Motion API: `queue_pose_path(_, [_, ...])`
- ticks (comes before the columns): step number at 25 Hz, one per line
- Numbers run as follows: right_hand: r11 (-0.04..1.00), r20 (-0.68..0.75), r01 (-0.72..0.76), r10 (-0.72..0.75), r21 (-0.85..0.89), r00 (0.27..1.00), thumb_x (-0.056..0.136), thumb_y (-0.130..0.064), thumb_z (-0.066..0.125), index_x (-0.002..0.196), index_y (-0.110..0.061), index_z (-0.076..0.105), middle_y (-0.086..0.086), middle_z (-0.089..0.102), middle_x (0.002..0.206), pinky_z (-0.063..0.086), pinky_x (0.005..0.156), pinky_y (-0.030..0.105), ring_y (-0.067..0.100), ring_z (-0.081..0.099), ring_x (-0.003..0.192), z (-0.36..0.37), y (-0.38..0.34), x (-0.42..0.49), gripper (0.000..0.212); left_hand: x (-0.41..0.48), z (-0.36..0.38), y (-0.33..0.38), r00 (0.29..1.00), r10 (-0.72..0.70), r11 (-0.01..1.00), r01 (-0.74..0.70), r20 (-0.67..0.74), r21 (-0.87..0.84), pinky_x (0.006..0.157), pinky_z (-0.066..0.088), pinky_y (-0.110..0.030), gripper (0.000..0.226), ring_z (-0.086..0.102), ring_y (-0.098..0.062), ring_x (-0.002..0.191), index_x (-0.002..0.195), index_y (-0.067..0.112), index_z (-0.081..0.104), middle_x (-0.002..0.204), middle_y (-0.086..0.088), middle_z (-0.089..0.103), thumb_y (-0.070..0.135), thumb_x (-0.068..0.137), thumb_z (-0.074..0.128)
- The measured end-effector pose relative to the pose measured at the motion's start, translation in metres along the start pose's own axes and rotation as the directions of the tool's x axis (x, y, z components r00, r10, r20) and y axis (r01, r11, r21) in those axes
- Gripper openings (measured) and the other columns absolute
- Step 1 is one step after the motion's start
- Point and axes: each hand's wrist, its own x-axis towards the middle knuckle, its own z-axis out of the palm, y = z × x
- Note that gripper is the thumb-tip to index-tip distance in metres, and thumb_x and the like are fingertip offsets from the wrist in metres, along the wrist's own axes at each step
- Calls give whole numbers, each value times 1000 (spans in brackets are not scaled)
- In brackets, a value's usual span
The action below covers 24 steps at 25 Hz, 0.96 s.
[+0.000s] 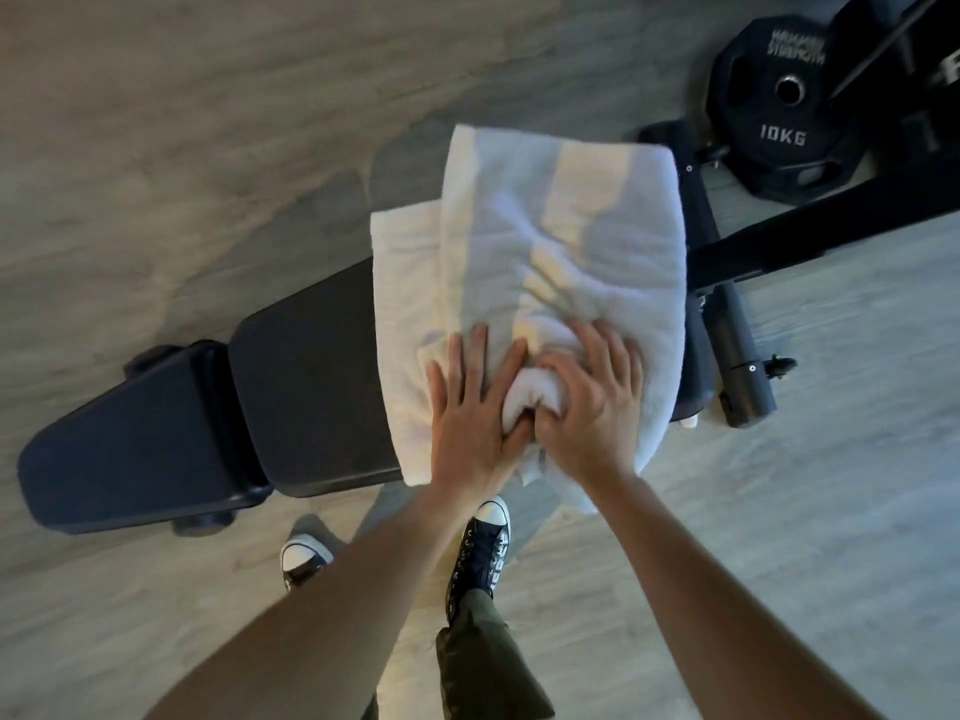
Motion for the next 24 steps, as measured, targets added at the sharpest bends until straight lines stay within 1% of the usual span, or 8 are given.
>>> queue_pose_path(4, [999,-22,-41,41,-4,999,74,-19,72,106,-22,76,4,59,145,22,120,64,33,44,144,4,3,-23,32,-18,4,5,999,-2,999,1,41,32,124,11,-66,79,-9,-35,160,163,39,5,174,-9,-4,68,96,33])
queue_pose_path(7, [991,-37,-130,130,17,991,69,-19,72,105,-25,77,0,59,145,16,122,65,29,42,145,-5,7,-4,37,11,-6,17,997,29,997,-34,75,71,123,8,-68,80,-9,-36,159,162,39,1,174,-10,-5,71,95,30])
queue_pose_path(10, [983,-46,-180,182,31,982,64,-24,63,104,-28,75,-1,59,143,19,120,63,28,43,142,-27,19,40,42,65,-20,38,994,58,994,-66,90,86,123,4,-67,83,-12,-35,159,163,38,3,174,-8,-8,72,93,31])
queue_pose_path(12, [982,-30,-185,186,46,982,66,-27,58,104,-32,72,-3,55,145,22,120,59,28,42,140,-44,33,82,41,106,-28,56,993,68,995,-75,96,64,124,0,-67,83,-17,-33,159,163,39,-1,174,-6,-12,72,93,28])
queue_pose_path(16, [977,66,-183,177,105,982,74,-27,53,109,-31,69,-1,52,150,30,120,52,25,45,140,-59,54,142,39,151,-37,81,995,11,999,-7,100,-38,123,-6,-68,81,-21,-32,158,163,40,-3,173,-6,-16,70,92,23])
queue_pose_path(18, [982,53,-161,157,95,986,75,-27,56,112,-29,67,1,51,151,32,118,51,28,44,140,-54,55,128,39,142,-33,79,995,19,999,-16,94,-28,123,-6,-67,80,-20,-32,158,163,40,-2,174,-5,-14,70,94,23])
queue_pose_path(21, [983,-30,-175,176,49,984,72,-26,62,111,-25,66,4,52,147,34,115,55,33,41,141,-44,49,64,39,99,-22,66,989,110,992,-116,101,58,125,1,-66,79,-15,-32,159,164,39,1,174,-6,-10,66,95,32])
queue_pose_path(24, [981,-89,-192,189,-20,978,71,-28,68,108,-23,69,7,53,148,27,117,59,38,40,143,-26,39,-10,38,37,-2,48,977,171,976,-186,126,113,123,12,-67,83,-7,-34,160,163,40,9,174,-8,-1,65,93,45])
